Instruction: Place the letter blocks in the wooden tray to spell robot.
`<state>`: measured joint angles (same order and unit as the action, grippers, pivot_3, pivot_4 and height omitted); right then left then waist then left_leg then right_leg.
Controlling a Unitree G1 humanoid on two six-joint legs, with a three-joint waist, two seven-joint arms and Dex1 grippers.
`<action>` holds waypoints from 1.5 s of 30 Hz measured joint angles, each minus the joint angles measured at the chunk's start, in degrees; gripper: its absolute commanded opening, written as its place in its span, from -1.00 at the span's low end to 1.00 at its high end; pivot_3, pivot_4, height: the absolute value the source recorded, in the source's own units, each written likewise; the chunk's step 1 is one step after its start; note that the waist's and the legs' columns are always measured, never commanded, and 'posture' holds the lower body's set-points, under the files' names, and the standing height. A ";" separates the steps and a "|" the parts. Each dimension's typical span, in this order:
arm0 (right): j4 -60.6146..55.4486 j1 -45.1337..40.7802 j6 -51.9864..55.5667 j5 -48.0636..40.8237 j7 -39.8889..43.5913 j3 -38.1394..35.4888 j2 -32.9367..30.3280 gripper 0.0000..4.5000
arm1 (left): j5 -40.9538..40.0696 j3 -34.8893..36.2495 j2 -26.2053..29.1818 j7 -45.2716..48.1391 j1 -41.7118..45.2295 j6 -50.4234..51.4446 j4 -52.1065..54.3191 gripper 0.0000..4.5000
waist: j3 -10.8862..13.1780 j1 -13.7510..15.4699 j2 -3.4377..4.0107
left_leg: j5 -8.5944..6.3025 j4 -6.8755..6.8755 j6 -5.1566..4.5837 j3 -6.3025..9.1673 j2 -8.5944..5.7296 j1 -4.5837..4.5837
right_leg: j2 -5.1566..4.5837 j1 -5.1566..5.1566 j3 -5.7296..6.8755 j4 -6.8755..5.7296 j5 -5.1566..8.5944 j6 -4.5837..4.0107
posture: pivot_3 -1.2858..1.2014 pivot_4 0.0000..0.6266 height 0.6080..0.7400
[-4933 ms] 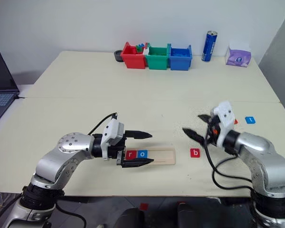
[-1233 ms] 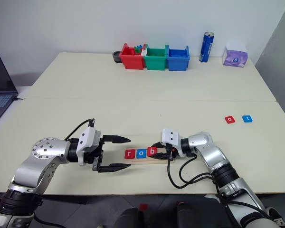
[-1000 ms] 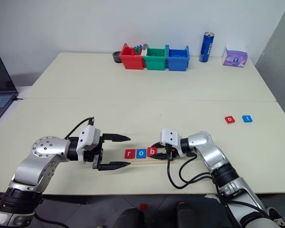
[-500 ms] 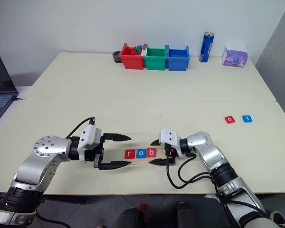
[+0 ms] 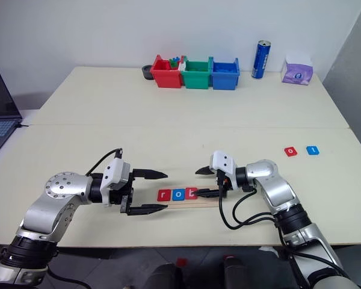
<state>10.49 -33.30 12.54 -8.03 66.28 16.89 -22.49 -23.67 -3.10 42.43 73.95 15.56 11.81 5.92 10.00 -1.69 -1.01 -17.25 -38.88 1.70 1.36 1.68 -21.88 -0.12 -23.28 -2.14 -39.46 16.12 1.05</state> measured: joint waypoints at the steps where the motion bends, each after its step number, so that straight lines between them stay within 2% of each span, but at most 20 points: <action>1: 0.59 0.01 -1.49 0.53 -0.97 0.03 0.32 -0.20 | 0.02 -0.01 -0.01 0.04 0.01 -0.02 -0.08 1.00 | 0.00 0.00 0.00 | 0.00 0.00 0.00 0.00 0.00 0.00 | 0.00 0.00 0.00 0.00 0.00 0.00 | 0.03 -0.52 1.00; 5: 3.59 0.02 -6.55 3.21 -4.00 0.60 1.49 -0.84 | 0.10 -0.03 -0.04 0.43 0.09 -0.25 -0.76 1.00 | 0.00 -0.03 0.00 | 0.00 0.00 0.00 -0.01 -0.01 0.00 | 0.01 0.00 0.00 0.00 0.00 0.00 | 0.03 -0.52 1.00; 6: 4.13 0.02 -7.21 3.66 -4.27 0.82 1.62 -0.96 | 0.16 -0.03 -0.04 0.45 0.09 -0.43 -0.94 1.00 | 0.00 -0.04 0.00 | 0.00 0.00 0.00 0.00 -0.01 0.00 | 0.01 0.00 0.00 0.00 0.00 0.00 | 0.03 -0.52 1.00; 7: 5.10 0.02 -8.33 4.48 -4.69 1.24 1.84 -0.98 | 0.23 -0.03 -0.04 0.48 0.09 -0.74 -1.06 1.00 | 0.00 -0.04 0.00 | 0.00 0.00 0.00 0.00 -0.01 0.00 | 0.00 0.00 0.00 0.00 0.00 0.00 | 0.03 -0.52 1.00; 16: 10.07 -0.15 -13.58 7.41 -6.47 2.52 2.86 -0.98 | 0.24 -0.03 -0.02 0.59 0.08 -1.05 -1.06 1.00 | 0.00 -0.07 0.00 | 0.00 0.00 0.00 -0.01 0.00 0.00 | 0.00 -0.01 -0.01 0.00 0.00 0.00 | 0.03 -0.52 1.00; 45: 7.72 0.33 -13.97 6.83 -4.18 3.83 2.71 -0.98 | 1.18 -0.50 -0.14 0.66 0.30 -2.26 -2.00 1.00 | 0.00 -0.06 0.00 | 0.00 0.00 0.00 -0.01 0.01 0.00 | 0.00 -0.01 -0.01 -0.01 0.00 0.00 | 0.03 -0.52 1.00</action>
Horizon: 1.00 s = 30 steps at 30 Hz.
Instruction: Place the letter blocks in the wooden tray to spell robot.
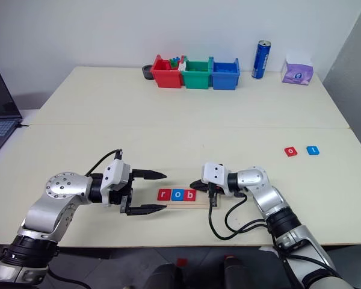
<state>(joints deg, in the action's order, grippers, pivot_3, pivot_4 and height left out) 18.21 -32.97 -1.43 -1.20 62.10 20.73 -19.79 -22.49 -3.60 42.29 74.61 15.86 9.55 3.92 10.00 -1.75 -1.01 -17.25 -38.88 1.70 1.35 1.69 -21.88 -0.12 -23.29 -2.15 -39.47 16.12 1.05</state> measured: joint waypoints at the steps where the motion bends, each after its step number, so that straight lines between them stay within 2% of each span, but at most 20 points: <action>1: -0.41 0.01 0.82 -0.50 0.33 -0.42 -0.47 -0.98 | 0.00 -0.08 -0.04 -0.01 0.08 0.00 0.00 1.00 | 0.00 0.02 0.00 | 0.00 0.00 0.00 0.00 0.01 0.00 | 0.00 0.00 0.00 0.00 0.00 0.00 | 0.03 -0.52 1.00; 8: -10.78 2.14 7.81 -5.30 5.94 -3.16 -8.61 -0.98 | -0.02 -0.71 -0.05 0.00 0.14 0.01 0.01 1.00 | 0.01 0.13 0.01 | 0.00 0.01 0.00 0.03 0.01 -0.02 | -0.02 0.00 0.03 0.02 0.00 0.00 | 0.03 -0.52 1.00; 11: -12.88 4.10 9.56 -5.77 7.07 -3.15 -10.22 -0.98 | -0.03 -0.72 -0.04 0.00 0.15 0.01 -0.02 1.00 | 0.01 0.11 0.00 | 0.00 0.01 0.00 0.01 -0.01 -0.01 | -0.01 0.00 0.02 0.01 0.00 0.00 | 0.03 -0.52 1.00; 22: -15.15 5.45 10.79 -4.37 4.72 0.71 -6.36 -0.98 | -0.03 -0.73 -0.03 0.56 0.73 0.05 -0.02 1.00 | 0.02 -0.04 -0.02 | 0.00 0.00 0.00 0.00 -0.01 0.01 | 0.05 0.00 0.00 -0.03 0.00 0.00 | 0.03 -0.52 1.00; 30: -10.37 5.23 8.18 -2.25 3.68 1.91 -5.28 -0.98 | -0.04 -0.73 0.01 0.74 0.72 0.19 -0.01 1.00 | 0.02 0.00 -0.02 | 0.00 0.00 0.00 0.00 -0.02 0.01 | 0.05 0.00 0.00 -0.03 0.00 0.00 | 0.03 -0.52 1.00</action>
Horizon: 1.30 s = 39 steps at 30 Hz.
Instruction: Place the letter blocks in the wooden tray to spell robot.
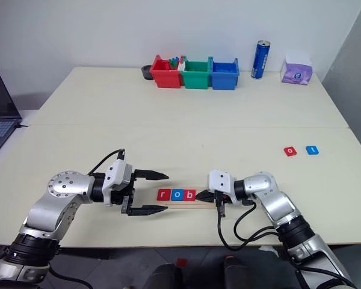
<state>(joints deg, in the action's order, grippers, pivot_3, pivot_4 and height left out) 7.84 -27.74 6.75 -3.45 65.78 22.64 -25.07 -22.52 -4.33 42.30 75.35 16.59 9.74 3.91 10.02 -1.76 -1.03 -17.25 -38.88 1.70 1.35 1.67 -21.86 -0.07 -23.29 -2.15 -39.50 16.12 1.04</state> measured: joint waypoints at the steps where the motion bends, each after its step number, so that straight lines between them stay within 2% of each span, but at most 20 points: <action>1: 0.40 -0.09 -0.17 0.04 0.00 0.03 0.25 -0.98 | 0.00 0.00 0.00 -0.04 0.00 0.02 0.00 1.00 | 0.00 0.00 0.00 | 0.00 0.00 0.00 0.00 0.01 0.00 | 0.00 0.00 0.00 0.00 0.00 0.00 | 0.03 -0.52 1.00; 16: 2.65 -2.21 -1.14 0.13 -0.59 0.11 1.58 -0.98 | 0.00 0.00 0.00 -0.95 0.00 0.09 0.03 1.00 | 0.00 0.00 0.00 | 0.00 0.00 0.00 0.00 0.01 0.00 | 0.00 0.00 0.00 -0.01 0.00 0.00 | 0.03 -0.52 1.00; 32: 1.38 -2.03 -0.65 -0.04 0.08 -0.07 0.13 -0.98 | 0.02 0.00 -0.12 -0.91 0.02 -0.08 0.02 1.00 | 0.00 0.00 0.00 | 0.00 0.00 0.00 0.01 0.01 0.00 | 0.00 0.00 0.00 -0.01 0.00 0.00 | 0.03 -0.52 1.00; 39: -9.14 -0.01 7.49 -3.93 0.02 -4.48 -4.63 -0.98 | -0.02 -0.02 -0.81 -1.26 -0.04 0.06 0.40 1.00 | 0.00 0.15 0.00 | 0.00 0.00 0.00 0.03 0.03 -0.03 | -0.05 0.00 0.01 0.01 0.00 0.00 | 0.03 -0.52 1.00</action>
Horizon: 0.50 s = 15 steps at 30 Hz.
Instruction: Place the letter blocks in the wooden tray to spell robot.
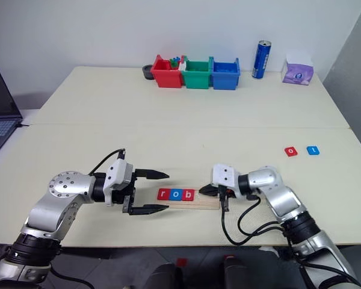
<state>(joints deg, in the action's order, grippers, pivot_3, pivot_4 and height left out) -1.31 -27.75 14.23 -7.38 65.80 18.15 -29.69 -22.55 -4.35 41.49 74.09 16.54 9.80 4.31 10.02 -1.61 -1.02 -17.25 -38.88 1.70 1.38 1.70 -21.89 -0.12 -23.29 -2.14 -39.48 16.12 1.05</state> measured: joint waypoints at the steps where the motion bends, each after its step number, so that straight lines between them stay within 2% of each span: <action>1: -3.49 0.94 3.37 -1.73 -0.61 -1.59 -0.84 -0.98 | -0.02 -0.01 -0.37 -0.45 -0.09 0.21 0.47 1.00 | 0.00 0.04 0.00 | 0.00 0.00 0.00 0.02 0.02 -0.03 | -0.01 0.00 0.01 0.00 0.00 0.00 | 0.03 -0.52 1.00; 5: -12.82 4.43 15.69 -7.95 -6.21 -9.44 -1.76 -0.98 | -0.08 -0.39 -2.96 -3.19 0.62 2.08 2.91 1.00 | -0.01 0.18 -0.02 | 0.00 -0.01 0.00 0.05 0.00 -0.03 | -0.03 0.03 0.02 0.00 0.00 0.00 | 0.03 -0.52 1.00; 9: -14.79 7.12 23.01 -9.33 -17.78 -18.17 -0.45 -0.98 | 0.29 -3.22 -8.49 -8.20 4.57 5.08 4.97 1.00 | 0.00 0.42 -0.06 | 0.00 -0.07 0.00 -0.03 -0.10 -0.02 | -0.07 0.05 -0.06 -0.02 -0.02 0.04 | 0.03 -0.52 1.00; 12: -13.90 7.96 23.97 -7.21 -26.30 -23.04 -0.20 -0.73 | 1.10 -5.01 -12.01 -11.18 7.12 6.40 5.09 1.00 | -0.01 0.20 -0.06 | 0.00 -0.05 0.00 -0.03 -0.14 -0.02 | -0.03 0.05 -0.07 0.00 -0.03 0.05 | 0.03 -0.52 1.00; 15: -12.16 10.54 23.68 -5.12 -32.45 -27.87 -1.28 -0.27 | 2.76 -6.70 -15.61 -14.19 9.96 7.31 3.75 1.00 | -0.01 0.22 -0.06 | 0.00 -0.01 0.00 -0.01 -0.13 -0.04 | 0.00 0.04 -0.04 0.04 -0.02 0.05 | 0.03 -0.52 1.00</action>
<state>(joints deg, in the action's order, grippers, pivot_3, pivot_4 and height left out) -13.47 -17.21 37.91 -12.49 33.35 -9.72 -30.98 -19.78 -11.05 25.88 59.90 26.50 17.11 8.07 10.02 -1.39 -1.08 -17.25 -38.90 1.70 1.37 1.57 -21.93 -0.12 -23.24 -2.18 -39.45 16.10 1.09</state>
